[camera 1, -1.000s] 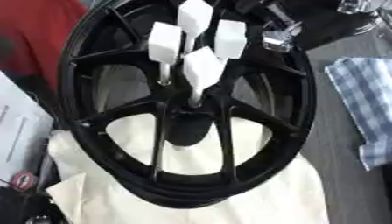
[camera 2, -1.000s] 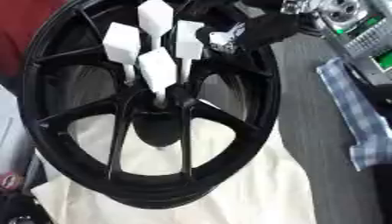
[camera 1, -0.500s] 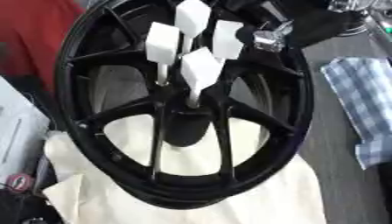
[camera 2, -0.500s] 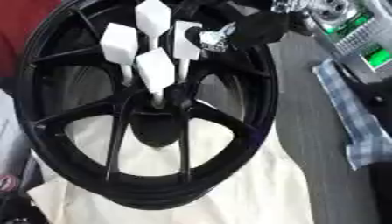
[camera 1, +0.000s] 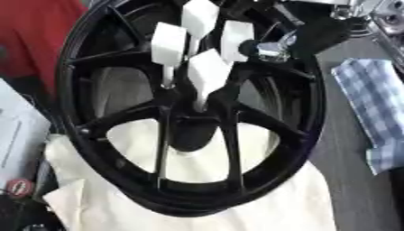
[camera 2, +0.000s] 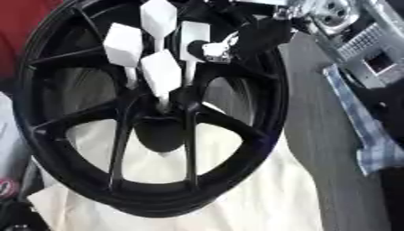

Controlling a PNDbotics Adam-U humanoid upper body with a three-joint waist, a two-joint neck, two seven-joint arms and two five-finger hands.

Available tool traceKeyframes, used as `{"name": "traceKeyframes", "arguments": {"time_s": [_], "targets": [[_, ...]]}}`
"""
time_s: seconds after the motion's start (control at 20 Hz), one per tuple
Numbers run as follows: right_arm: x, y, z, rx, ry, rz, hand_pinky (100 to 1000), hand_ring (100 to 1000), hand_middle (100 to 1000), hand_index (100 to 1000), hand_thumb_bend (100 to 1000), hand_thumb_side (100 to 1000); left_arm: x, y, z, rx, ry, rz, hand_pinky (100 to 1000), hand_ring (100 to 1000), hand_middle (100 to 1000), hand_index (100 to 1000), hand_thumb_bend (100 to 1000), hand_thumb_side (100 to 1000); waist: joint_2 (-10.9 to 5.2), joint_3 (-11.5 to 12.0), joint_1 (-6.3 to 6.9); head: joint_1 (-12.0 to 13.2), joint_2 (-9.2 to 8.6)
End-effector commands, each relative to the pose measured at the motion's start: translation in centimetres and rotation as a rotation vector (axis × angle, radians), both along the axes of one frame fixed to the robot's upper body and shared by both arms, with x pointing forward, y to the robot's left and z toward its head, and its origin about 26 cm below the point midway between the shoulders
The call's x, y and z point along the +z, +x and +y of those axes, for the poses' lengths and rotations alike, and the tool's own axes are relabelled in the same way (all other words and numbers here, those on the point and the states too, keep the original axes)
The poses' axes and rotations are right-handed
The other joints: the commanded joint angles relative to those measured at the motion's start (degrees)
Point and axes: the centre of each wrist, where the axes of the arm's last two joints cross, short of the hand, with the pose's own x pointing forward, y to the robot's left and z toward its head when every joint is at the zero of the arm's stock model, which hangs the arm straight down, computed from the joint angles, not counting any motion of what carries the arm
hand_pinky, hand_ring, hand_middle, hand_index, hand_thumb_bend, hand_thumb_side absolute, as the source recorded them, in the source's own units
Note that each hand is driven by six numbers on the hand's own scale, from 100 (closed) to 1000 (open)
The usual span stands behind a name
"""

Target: Pull the pin out of the wheel hub.

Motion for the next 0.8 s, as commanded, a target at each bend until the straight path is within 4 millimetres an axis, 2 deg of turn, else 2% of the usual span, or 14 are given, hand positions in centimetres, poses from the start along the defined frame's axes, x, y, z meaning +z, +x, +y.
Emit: {"name": "traceKeyframes", "arguments": {"time_s": [0.05,0.25,0.55,0.65,0.8], "targets": [[0.66,0.09,-0.35,-0.016,-0.022,-0.040,927,960,849,908,318,664,0.93,-0.01,0.05,-0.009,0.013,-0.030,858,732,639,785,100,736,-0.66,0.22,0.21,-0.21,-0.34],[0.40,0.28,-0.48,-0.023,-0.038,-0.045,924,956,829,898,336,659,1.04,0.03,0.00,-0.012,0.011,-0.033,858,732,638,784,100,738,-0.11,0.57,-0.07,-0.23,-0.32],[0.28,0.29,-0.48,-0.029,-0.025,-0.043,906,928,729,819,362,626,1.11,0.06,-0.01,-0.012,0.009,-0.035,858,732,637,783,100,739,0.27,0.42,-0.22,-0.16,-0.23],[0.29,0.26,-0.43,-0.033,-0.011,-0.041,897,912,688,783,348,613,1.14,0.08,-0.05,-0.014,0.010,-0.035,858,732,636,783,100,740,0.34,0.31,-0.25,-0.10,-0.18],[0.39,0.18,-0.39,-0.039,0.037,-0.026,889,882,641,738,268,585,1.13,0.08,-0.02,-0.013,0.009,-0.035,858,733,636,783,100,740,0.36,0.21,-0.25,-0.01,-0.14]]}}
